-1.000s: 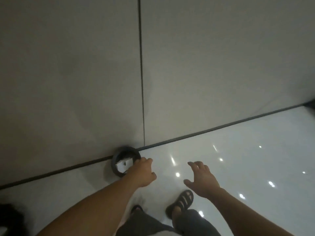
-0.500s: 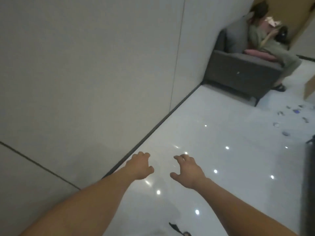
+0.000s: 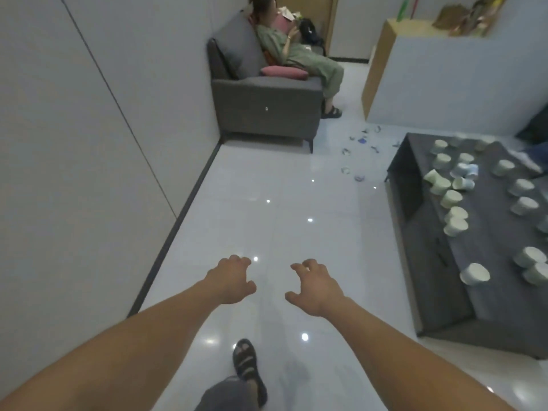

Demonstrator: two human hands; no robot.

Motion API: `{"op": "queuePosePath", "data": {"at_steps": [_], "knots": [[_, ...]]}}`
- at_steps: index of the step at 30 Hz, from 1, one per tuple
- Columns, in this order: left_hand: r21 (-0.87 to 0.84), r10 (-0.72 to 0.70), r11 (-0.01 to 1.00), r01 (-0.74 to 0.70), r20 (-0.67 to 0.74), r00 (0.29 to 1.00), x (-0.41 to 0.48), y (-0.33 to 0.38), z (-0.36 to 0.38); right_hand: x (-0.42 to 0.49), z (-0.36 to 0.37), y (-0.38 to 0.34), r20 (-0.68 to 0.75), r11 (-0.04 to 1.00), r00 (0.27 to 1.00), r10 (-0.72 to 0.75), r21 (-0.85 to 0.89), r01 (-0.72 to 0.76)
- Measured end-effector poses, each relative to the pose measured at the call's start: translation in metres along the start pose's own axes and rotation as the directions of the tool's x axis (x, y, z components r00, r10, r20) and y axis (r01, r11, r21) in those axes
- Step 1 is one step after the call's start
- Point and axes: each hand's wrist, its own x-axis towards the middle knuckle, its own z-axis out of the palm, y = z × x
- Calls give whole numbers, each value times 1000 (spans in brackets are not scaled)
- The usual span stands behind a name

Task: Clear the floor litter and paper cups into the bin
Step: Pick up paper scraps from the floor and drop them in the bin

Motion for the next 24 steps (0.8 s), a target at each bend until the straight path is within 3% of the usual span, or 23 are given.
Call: {"op": "queuePosePath", "data": {"at_steps": [16, 24], "knots": [[53, 200, 978, -203, 65, 978, 309, 162, -130, 191, -154, 185, -52, 946, 950, 308, 126, -299], [71, 225, 971, -228, 41, 973, 449, 282, -182, 304, -242, 306, -89, 958, 961, 260, 149, -245]]}}
